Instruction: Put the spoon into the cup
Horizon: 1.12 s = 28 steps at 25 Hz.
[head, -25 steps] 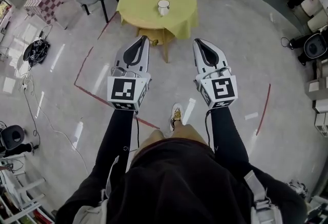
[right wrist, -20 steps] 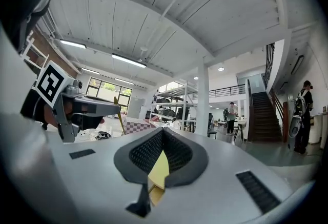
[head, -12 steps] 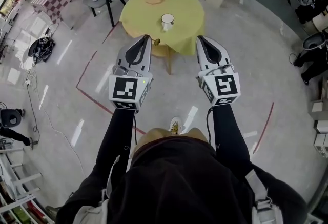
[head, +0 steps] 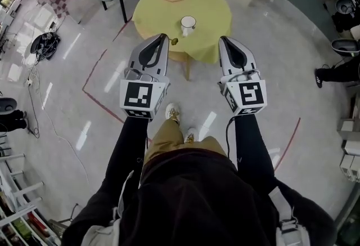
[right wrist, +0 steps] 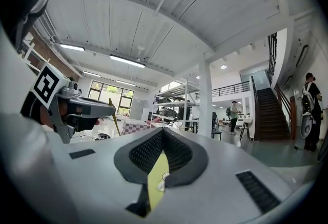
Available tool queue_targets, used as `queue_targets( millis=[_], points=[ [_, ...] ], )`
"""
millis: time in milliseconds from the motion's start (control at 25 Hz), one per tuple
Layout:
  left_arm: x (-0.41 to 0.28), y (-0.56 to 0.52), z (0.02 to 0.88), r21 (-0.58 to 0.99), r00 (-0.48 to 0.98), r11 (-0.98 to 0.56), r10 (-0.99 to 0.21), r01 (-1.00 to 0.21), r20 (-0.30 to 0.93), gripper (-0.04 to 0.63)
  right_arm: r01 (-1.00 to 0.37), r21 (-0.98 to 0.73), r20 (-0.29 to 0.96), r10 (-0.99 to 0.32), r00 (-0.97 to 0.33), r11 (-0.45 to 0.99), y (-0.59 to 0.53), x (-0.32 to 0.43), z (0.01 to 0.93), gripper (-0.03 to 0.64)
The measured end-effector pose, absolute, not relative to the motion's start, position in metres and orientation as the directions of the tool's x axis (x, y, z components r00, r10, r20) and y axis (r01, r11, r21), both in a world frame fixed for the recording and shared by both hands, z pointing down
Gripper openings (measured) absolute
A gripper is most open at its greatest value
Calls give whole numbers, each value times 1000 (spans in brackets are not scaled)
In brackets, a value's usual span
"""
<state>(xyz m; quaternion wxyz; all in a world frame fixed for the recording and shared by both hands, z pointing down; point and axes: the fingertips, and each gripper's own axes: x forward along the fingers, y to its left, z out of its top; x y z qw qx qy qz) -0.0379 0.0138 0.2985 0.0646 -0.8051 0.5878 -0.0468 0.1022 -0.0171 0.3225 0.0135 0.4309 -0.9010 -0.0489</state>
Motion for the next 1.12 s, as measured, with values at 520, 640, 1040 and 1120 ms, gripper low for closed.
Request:
queue_targets(
  millis=[520,640,1040,1120],
  points=[
    [-71,-123,304,-141,382,-379,-924,-915,5,17,-816,110,10,-822,-570,567,-145,67,327,26],
    [-78,-151,300,-138,404,-400,-915,-906,-1,17,-827,106,10,-832,-554,552,-171,58,325,26],
    [-94,-211,313,-115,478,-476,-878,-872,14,17,-857,114,47,-864,-501,503,-227,39,341,26],
    [-94,-216,317,-115,496,-495,-868,-861,21,17,-859,119,51,-867,-496,498,-232,36,342,27]
  ],
)
